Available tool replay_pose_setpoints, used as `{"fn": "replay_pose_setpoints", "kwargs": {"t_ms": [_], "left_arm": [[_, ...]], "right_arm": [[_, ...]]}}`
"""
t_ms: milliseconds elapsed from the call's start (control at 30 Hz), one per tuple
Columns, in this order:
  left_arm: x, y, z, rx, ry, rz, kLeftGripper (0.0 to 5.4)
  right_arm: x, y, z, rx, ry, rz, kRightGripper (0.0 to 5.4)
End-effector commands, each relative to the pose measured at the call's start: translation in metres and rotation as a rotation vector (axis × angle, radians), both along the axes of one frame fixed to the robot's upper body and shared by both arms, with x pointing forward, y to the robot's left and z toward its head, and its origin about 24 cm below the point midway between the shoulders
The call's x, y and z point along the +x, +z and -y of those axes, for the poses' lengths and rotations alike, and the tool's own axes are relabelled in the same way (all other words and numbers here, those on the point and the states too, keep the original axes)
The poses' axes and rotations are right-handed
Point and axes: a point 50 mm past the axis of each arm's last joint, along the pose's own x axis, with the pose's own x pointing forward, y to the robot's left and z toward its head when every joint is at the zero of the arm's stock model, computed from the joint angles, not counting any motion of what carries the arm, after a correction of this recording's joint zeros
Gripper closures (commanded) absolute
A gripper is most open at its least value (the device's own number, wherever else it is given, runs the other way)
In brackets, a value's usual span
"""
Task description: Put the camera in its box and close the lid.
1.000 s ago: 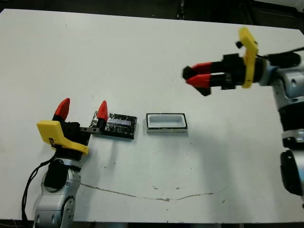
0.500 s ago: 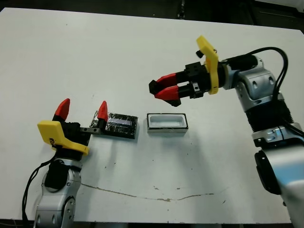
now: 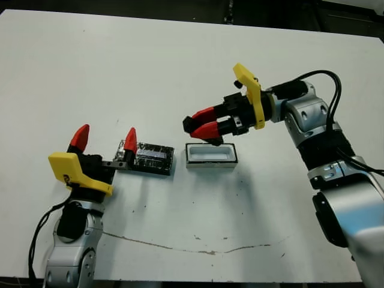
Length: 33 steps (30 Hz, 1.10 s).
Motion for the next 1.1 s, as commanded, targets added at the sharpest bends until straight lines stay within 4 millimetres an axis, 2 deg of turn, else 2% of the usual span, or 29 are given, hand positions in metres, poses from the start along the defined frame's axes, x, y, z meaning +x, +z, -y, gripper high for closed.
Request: {"fn": "replay_pose_setpoints", "kwargs": {"t_ms": [33, 333, 600, 1100], "left_arm": [[-0.001, -0.004, 0.0, -0.007, 0.0, -0.019, 0.0], [-0.002, -0.004, -0.001, -0.015, 0.0, -0.018, 0.0], [-0.003, -0.004, -0.001, -0.015, 0.003, -0.023, 0.0], [-0.003, -0.004, -0.001, -0.01, 0.004, -0.021, 0.0]], "right_arm": [[0.0, -0.007, 0.003, -0.026, -0.012, 0.033, 3.75], [-0.003, -0.019, 0.008, -0.067, -0.019, 0.093, 3.75], [-0.005, -0.035, 0.016, -0.071, -0.045, 0.008, 3.75], [-0.007, -0.051, 0.026, -0.123, -0.102, -0.088, 3.75]]}}
